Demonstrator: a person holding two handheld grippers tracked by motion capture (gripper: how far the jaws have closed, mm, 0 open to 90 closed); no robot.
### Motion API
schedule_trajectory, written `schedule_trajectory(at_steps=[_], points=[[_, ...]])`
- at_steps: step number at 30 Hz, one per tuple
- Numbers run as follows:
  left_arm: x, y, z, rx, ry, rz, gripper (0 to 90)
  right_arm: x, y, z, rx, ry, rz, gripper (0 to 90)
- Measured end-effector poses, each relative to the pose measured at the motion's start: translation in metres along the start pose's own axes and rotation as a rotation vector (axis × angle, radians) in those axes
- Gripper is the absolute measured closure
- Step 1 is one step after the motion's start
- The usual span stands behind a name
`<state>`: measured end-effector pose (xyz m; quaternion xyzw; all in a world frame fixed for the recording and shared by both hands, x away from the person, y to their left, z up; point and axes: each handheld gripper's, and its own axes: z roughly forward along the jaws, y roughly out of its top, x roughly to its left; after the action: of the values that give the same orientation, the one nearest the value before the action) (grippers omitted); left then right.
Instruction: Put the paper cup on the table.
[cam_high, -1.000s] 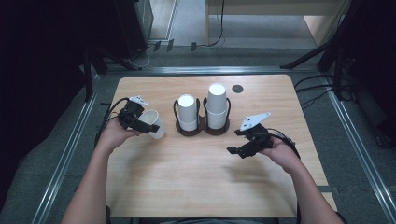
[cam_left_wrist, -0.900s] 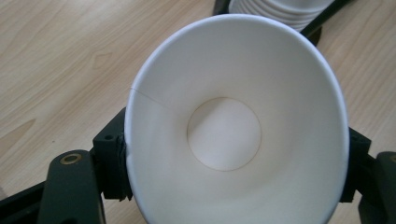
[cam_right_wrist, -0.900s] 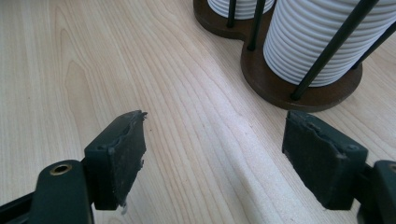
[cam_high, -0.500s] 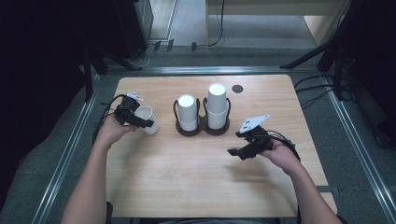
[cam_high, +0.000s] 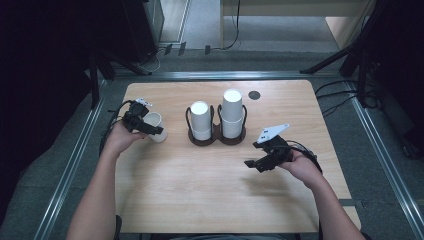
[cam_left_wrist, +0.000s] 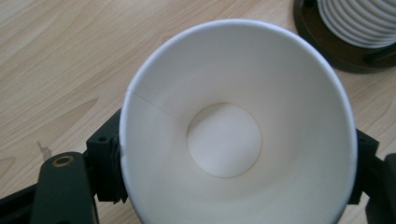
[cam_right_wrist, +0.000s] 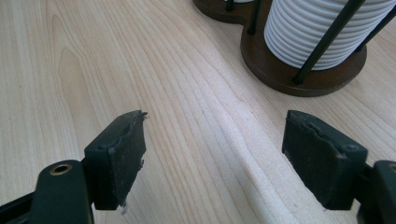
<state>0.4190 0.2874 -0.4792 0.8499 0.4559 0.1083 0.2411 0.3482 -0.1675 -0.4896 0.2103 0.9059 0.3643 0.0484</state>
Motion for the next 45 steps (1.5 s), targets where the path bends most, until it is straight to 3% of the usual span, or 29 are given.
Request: schedule_trajectory(at_steps=[14, 27, 45], points=[[-0.007, 0.003, 0.005, 0.012, -0.014, 0.022, 15.3, 0.002, 0.0, 0.001, 0.004, 0.006, -0.002, 21.9], [-0.008, 0.004, 0.0, -0.01, -0.05, 0.0, 10.4, 0.001, 0.0, -0.001, -0.008, 0.006, 0.012, 21.9], [-0.006, 0.007, -0.031, -0.09, -0.047, -0.035, 9.6, 0.002, 0.0, -0.002, -0.01, 0.004, 0.001, 21.9]])
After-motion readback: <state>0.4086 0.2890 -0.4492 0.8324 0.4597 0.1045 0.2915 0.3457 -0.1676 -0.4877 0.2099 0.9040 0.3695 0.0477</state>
